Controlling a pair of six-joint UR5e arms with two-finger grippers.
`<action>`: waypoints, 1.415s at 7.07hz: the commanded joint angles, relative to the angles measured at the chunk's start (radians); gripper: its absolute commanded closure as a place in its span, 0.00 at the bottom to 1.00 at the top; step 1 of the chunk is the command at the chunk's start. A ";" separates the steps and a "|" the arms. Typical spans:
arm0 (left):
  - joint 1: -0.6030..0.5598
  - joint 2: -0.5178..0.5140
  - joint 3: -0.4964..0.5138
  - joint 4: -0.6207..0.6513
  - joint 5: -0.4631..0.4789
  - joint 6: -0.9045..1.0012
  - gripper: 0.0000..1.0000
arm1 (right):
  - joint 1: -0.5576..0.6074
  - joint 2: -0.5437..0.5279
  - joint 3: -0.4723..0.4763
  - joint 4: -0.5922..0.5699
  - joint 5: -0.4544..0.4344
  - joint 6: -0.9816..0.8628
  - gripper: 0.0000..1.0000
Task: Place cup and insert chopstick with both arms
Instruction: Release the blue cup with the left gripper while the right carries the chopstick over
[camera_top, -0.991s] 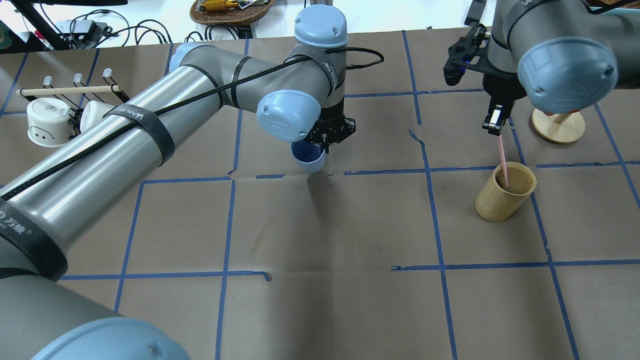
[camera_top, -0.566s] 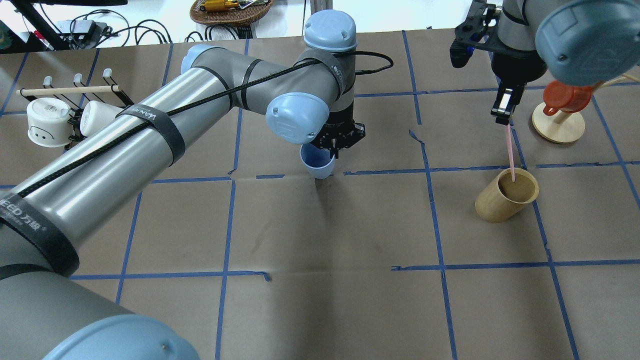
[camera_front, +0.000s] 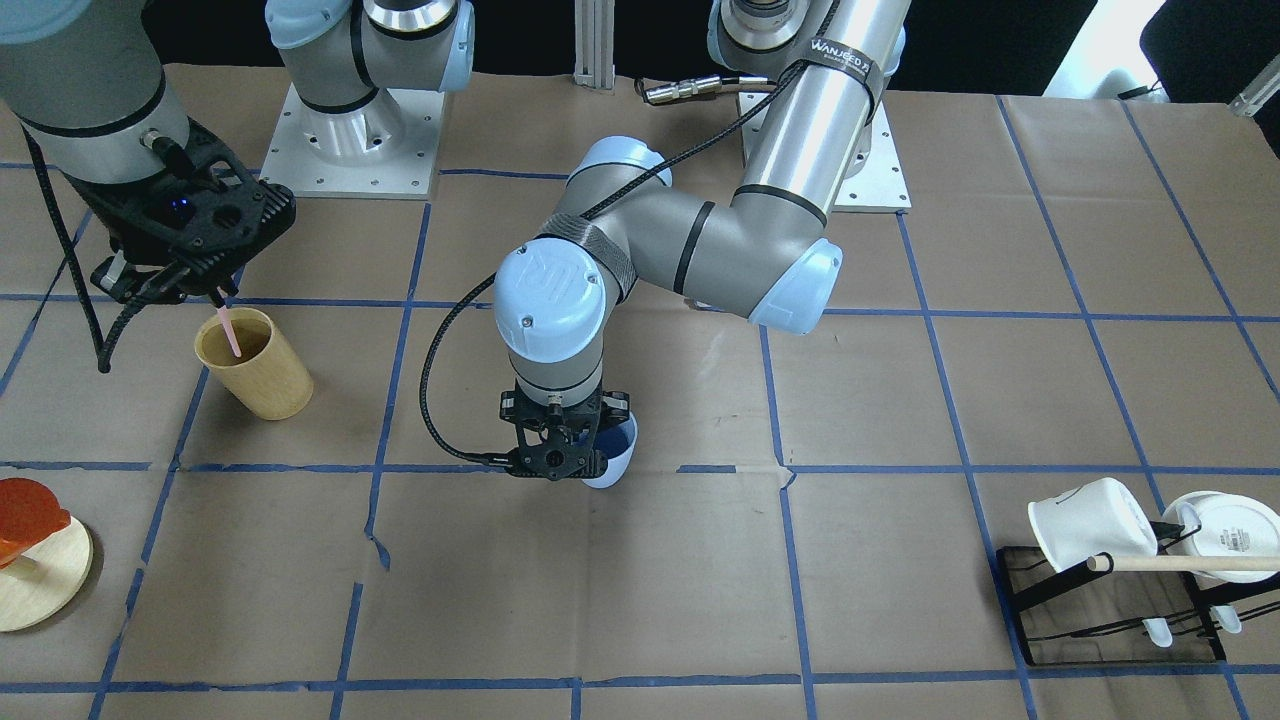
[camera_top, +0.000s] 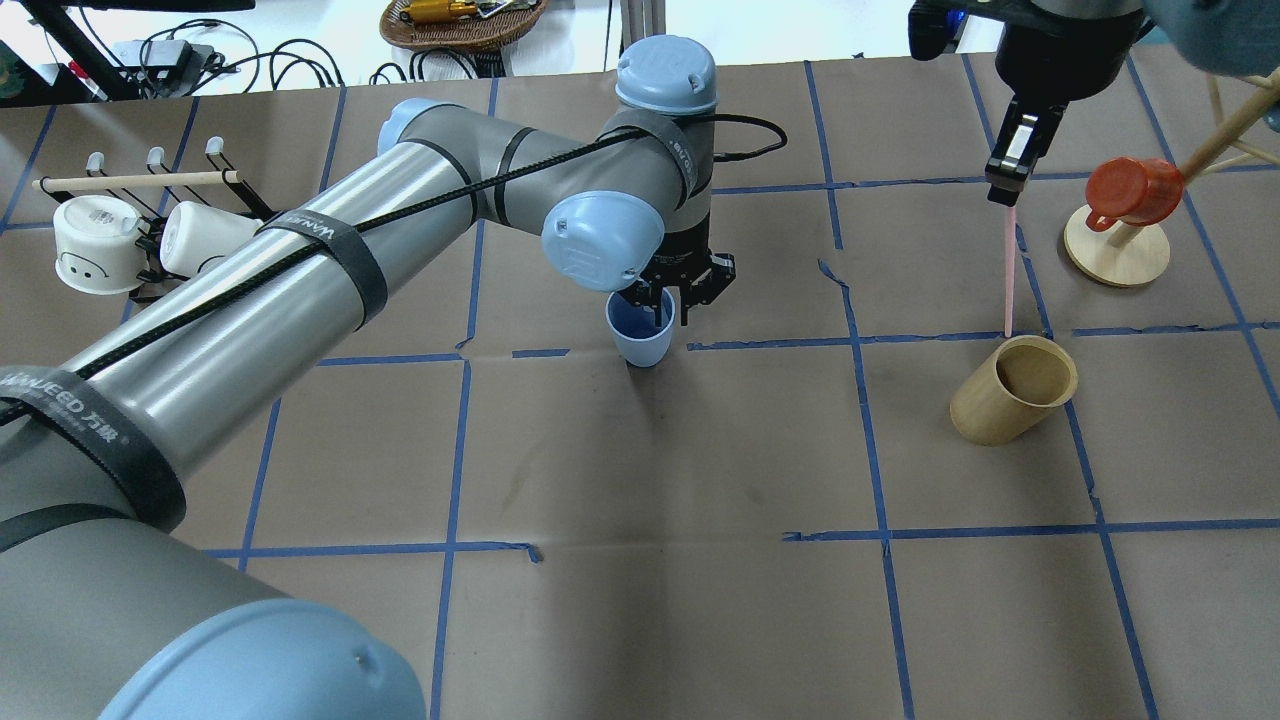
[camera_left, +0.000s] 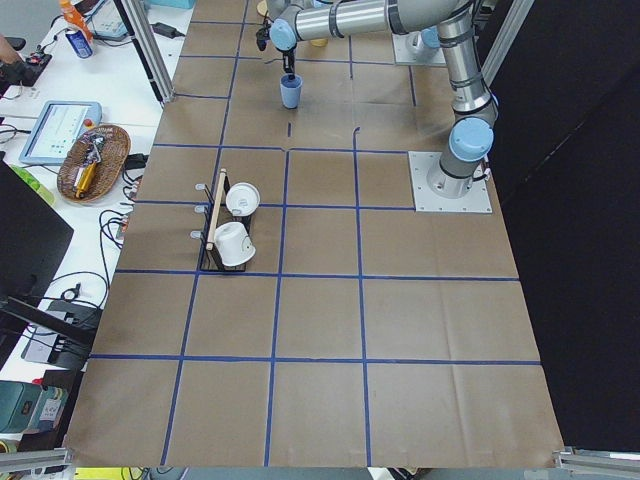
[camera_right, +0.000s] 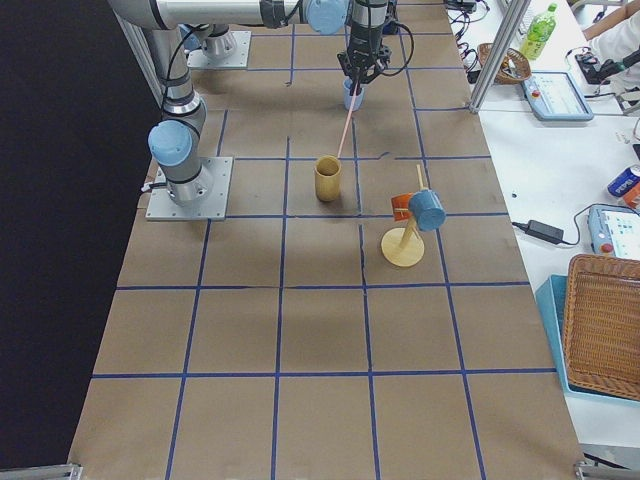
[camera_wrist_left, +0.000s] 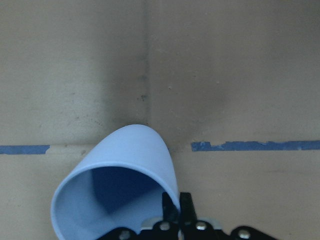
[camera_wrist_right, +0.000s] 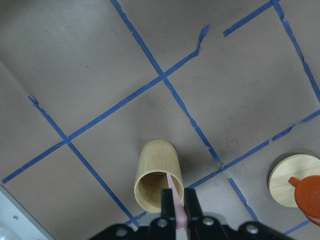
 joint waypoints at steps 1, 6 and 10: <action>0.002 0.037 0.000 -0.007 -0.008 0.009 0.00 | 0.002 0.008 -0.063 0.005 0.048 -0.004 0.93; 0.285 0.343 0.010 -0.298 0.006 0.246 0.01 | 0.002 0.003 -0.052 -0.078 0.317 0.002 0.94; 0.366 0.451 -0.093 -0.288 0.037 0.313 0.00 | 0.100 0.006 -0.055 -0.149 0.443 0.169 0.94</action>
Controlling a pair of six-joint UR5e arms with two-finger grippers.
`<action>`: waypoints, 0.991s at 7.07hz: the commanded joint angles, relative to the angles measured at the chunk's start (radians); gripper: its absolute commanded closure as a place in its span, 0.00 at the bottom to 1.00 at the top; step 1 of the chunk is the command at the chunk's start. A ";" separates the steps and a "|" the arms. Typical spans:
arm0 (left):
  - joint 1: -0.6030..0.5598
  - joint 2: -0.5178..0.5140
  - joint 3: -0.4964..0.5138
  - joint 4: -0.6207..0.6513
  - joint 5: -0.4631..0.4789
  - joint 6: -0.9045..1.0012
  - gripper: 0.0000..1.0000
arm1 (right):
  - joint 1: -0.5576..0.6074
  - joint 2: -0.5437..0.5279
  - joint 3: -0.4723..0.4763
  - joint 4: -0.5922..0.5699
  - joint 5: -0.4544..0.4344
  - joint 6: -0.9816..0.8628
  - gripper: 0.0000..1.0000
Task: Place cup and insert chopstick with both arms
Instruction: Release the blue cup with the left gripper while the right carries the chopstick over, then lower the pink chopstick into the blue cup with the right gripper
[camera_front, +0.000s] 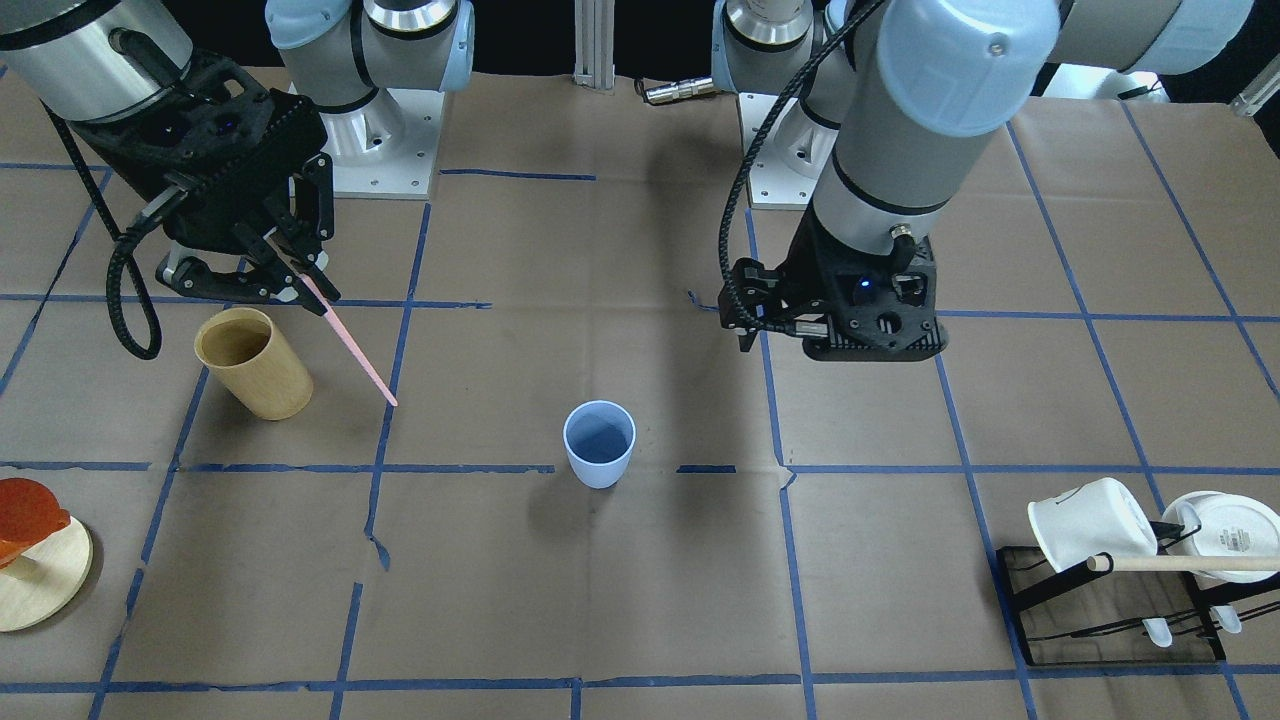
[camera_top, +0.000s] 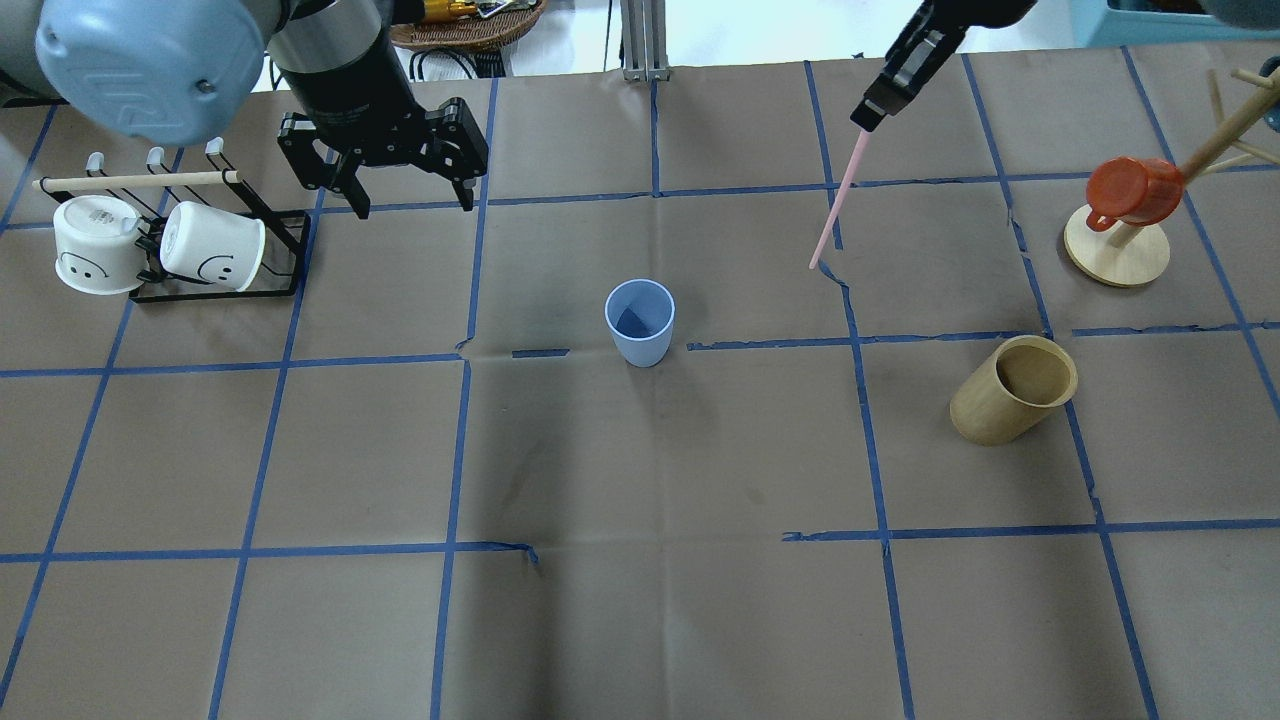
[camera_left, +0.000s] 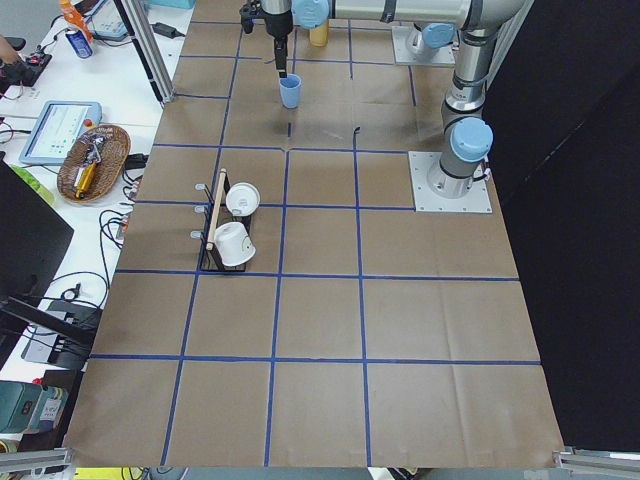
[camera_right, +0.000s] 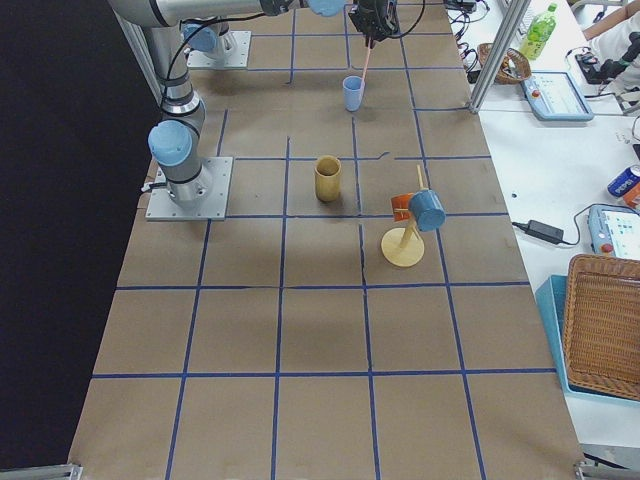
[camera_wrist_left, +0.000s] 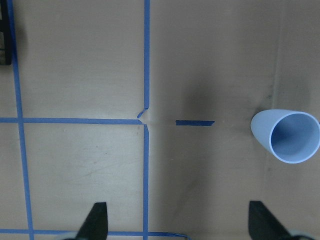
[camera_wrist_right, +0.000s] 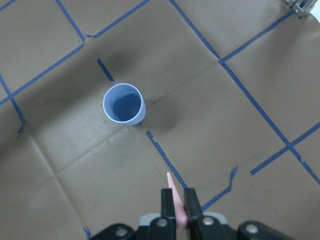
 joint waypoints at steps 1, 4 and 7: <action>0.012 0.094 -0.073 -0.008 0.007 -0.006 0.00 | 0.133 0.007 -0.001 -0.105 0.011 0.191 0.94; 0.010 0.104 -0.088 -0.003 0.010 0.004 0.00 | 0.293 0.091 -0.006 -0.235 -0.041 0.339 0.93; 0.013 0.104 -0.088 -0.005 0.010 -0.003 0.00 | 0.330 0.133 0.003 -0.242 -0.122 0.333 0.93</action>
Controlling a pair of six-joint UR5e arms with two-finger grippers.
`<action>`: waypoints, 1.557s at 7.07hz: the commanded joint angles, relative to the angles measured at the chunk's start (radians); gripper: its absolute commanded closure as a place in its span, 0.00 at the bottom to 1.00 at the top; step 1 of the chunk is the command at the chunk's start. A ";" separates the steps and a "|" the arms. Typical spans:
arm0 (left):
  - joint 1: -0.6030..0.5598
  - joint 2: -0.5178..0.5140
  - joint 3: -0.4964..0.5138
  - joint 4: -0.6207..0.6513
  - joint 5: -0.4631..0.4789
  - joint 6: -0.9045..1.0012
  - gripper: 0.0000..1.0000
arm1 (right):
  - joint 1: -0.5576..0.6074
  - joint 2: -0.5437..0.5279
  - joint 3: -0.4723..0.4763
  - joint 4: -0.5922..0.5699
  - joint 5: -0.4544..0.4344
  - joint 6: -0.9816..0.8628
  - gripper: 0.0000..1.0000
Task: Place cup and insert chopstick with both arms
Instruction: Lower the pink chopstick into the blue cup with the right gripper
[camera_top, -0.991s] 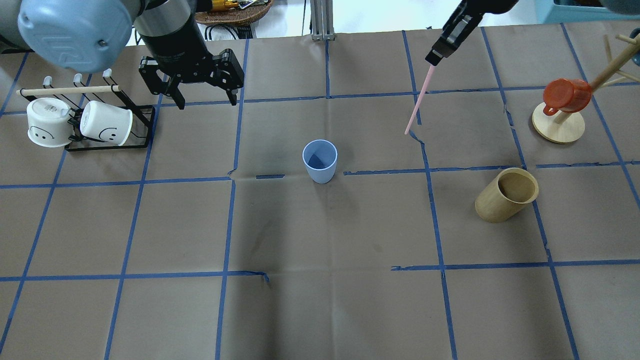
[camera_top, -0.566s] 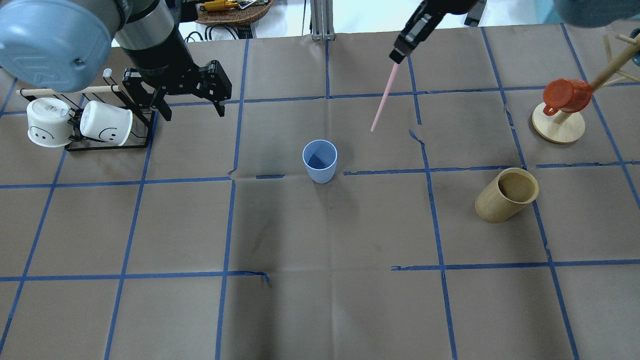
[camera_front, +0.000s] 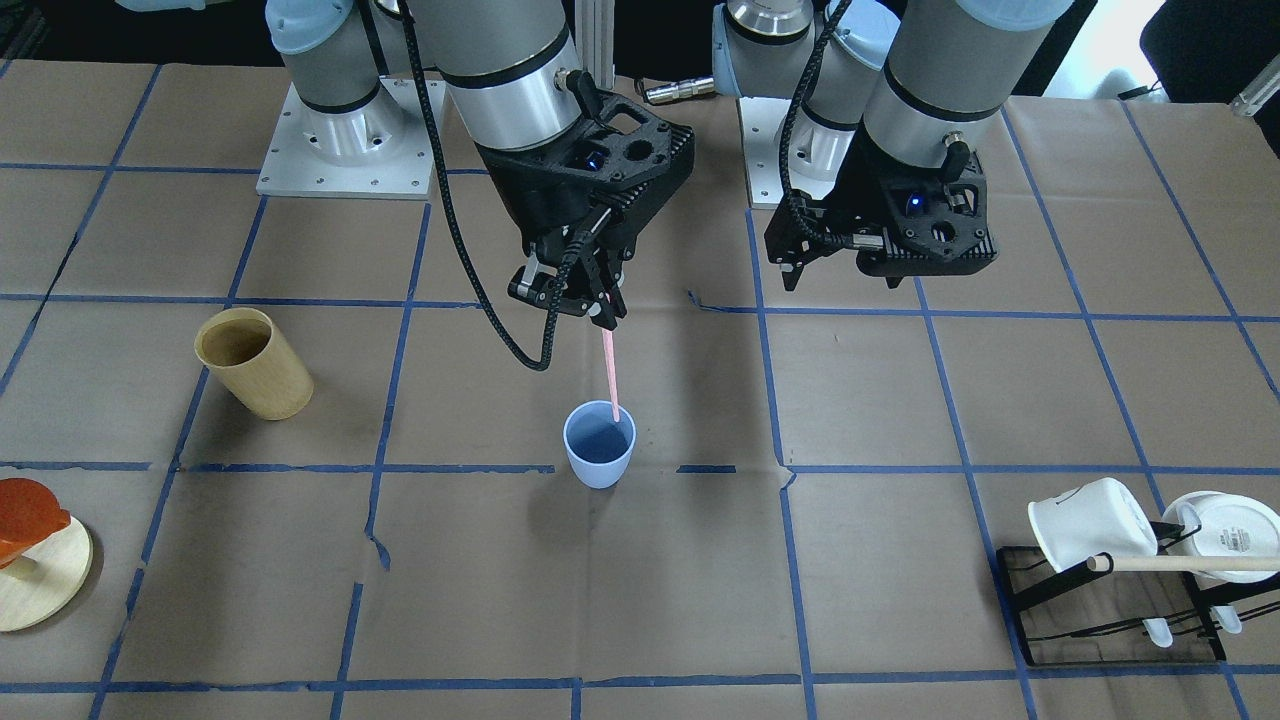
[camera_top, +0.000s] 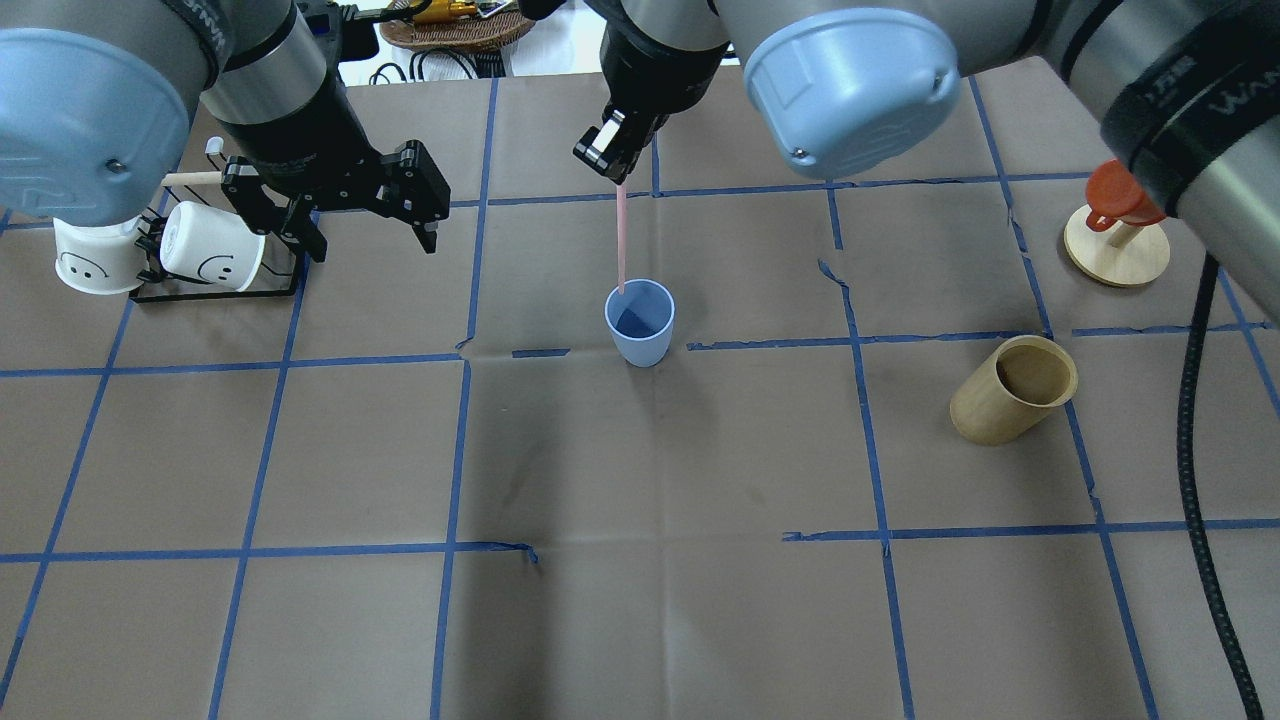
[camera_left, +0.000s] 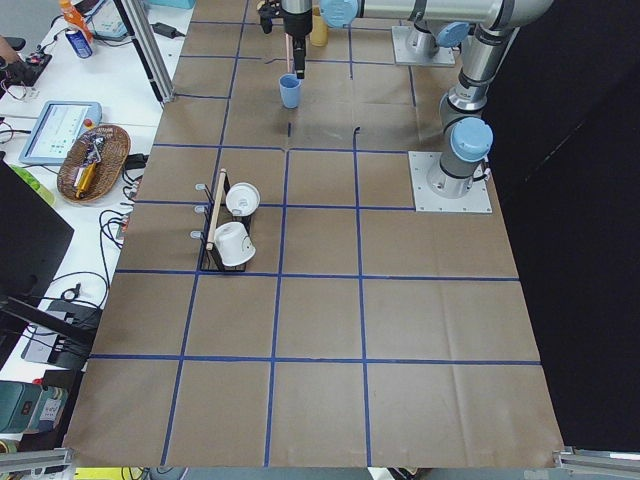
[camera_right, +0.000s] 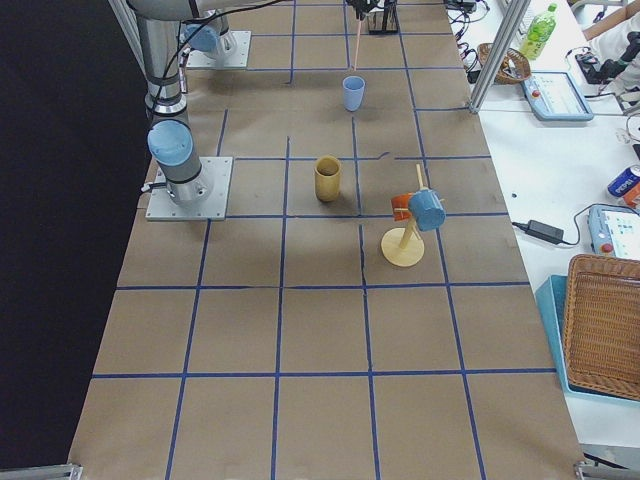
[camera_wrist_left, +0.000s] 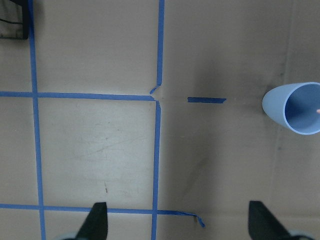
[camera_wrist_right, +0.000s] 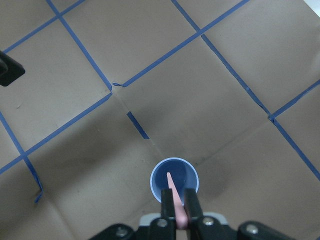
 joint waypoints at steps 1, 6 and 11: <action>0.002 0.000 0.000 0.001 0.000 0.000 0.00 | 0.006 0.005 0.007 0.008 -0.018 -0.002 0.93; 0.002 0.000 0.000 0.000 0.000 -0.001 0.00 | 0.008 0.016 0.057 0.008 -0.015 0.006 0.91; 0.000 -0.009 0.000 0.001 0.000 -0.001 0.00 | 0.006 0.019 0.030 0.009 -0.013 0.006 0.00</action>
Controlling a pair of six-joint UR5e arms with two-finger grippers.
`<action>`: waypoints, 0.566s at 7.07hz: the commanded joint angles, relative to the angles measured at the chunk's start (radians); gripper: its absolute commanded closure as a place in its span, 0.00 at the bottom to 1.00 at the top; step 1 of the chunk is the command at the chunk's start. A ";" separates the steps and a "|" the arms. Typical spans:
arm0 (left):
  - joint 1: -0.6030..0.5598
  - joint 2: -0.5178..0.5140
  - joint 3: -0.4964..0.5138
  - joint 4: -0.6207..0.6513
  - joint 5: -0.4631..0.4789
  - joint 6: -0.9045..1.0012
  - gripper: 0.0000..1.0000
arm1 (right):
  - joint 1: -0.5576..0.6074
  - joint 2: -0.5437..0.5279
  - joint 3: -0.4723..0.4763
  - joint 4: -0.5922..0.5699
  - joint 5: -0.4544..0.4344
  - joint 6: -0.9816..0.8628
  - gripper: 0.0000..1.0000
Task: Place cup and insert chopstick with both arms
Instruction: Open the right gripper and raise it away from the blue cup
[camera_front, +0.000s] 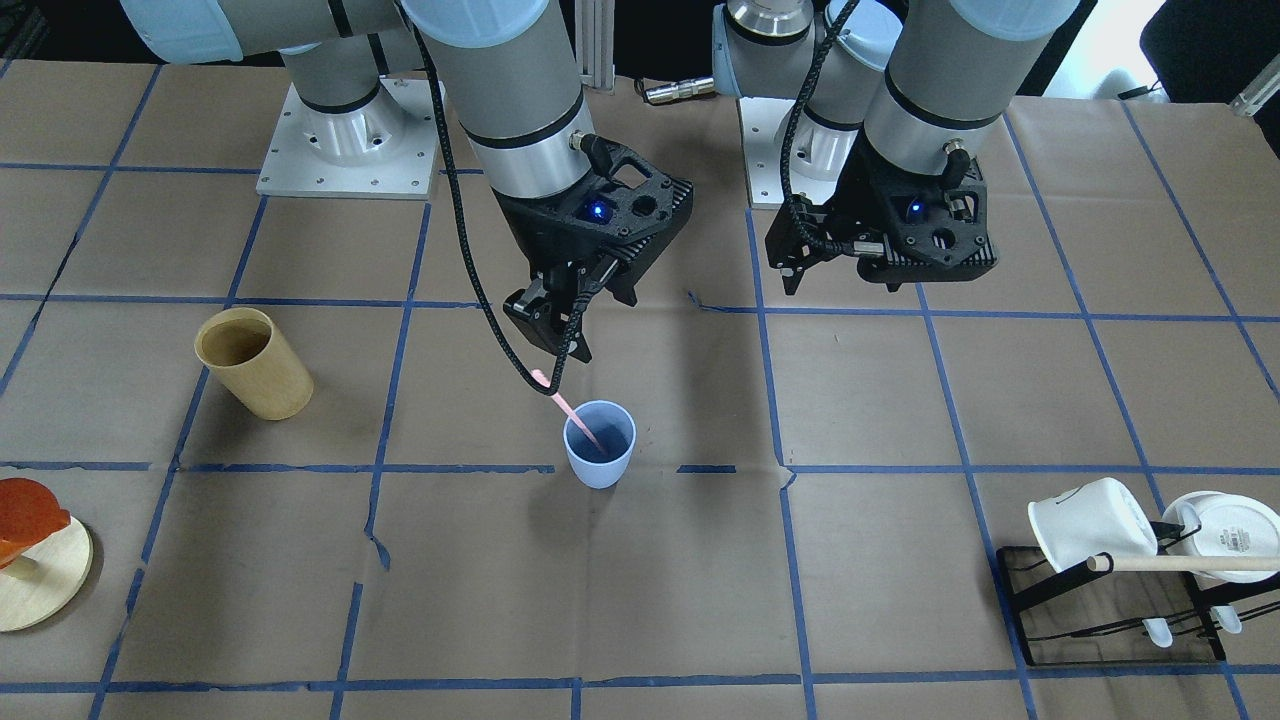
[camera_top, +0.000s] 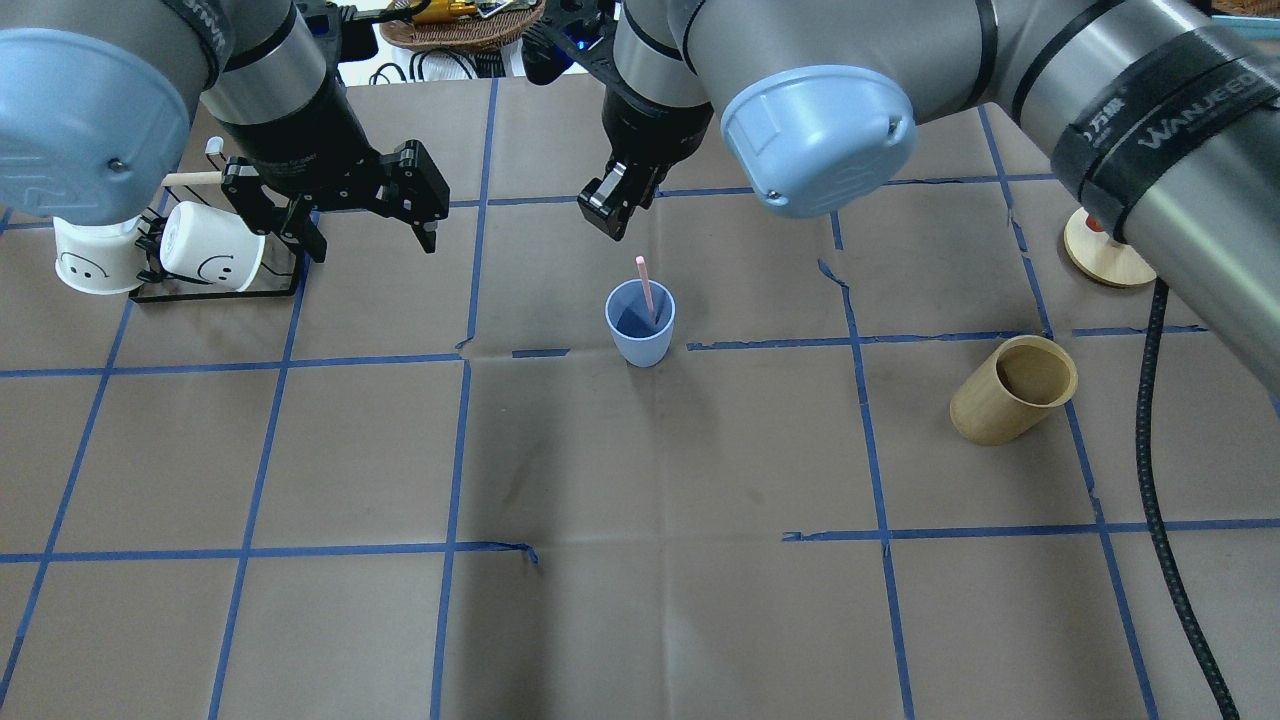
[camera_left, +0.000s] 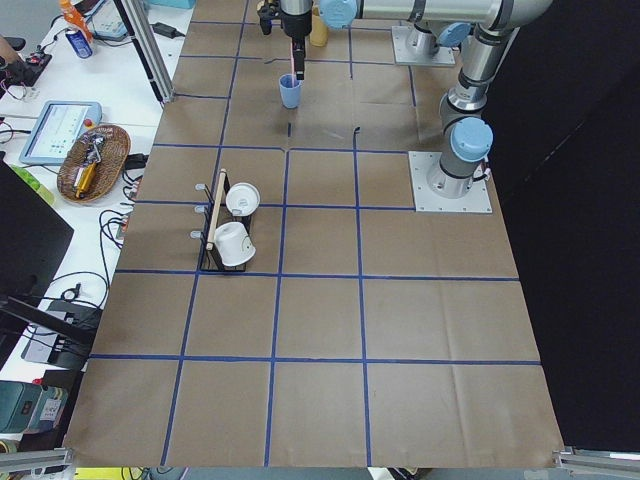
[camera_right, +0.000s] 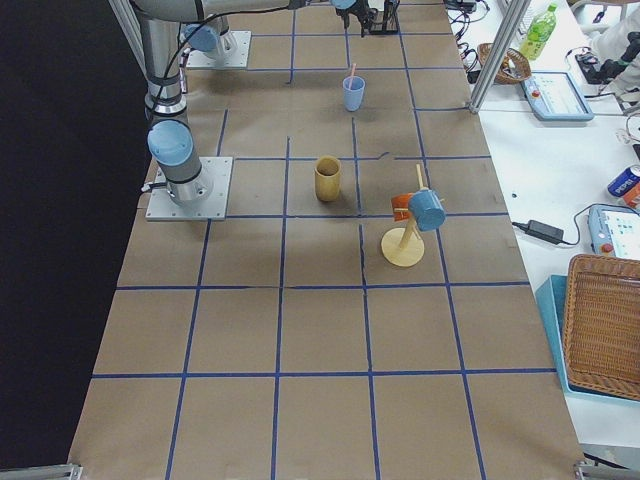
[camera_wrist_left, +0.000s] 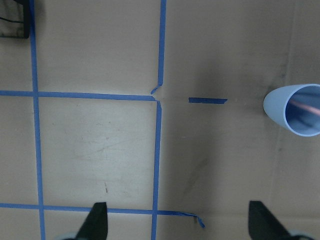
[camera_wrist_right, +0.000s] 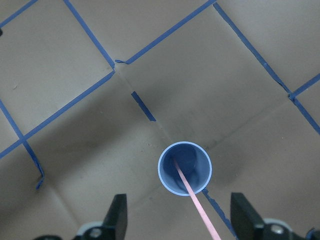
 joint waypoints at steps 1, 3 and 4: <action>-0.001 0.000 0.000 -0.001 -0.001 0.000 0.00 | -0.014 0.005 -0.046 0.010 0.001 -0.006 0.00; -0.003 -0.005 0.000 -0.003 -0.006 -0.002 0.00 | -0.038 0.041 -0.216 0.184 -0.051 -0.038 0.00; -0.003 0.001 -0.002 -0.013 -0.004 0.000 0.00 | -0.096 0.074 -0.290 0.273 -0.088 -0.149 0.00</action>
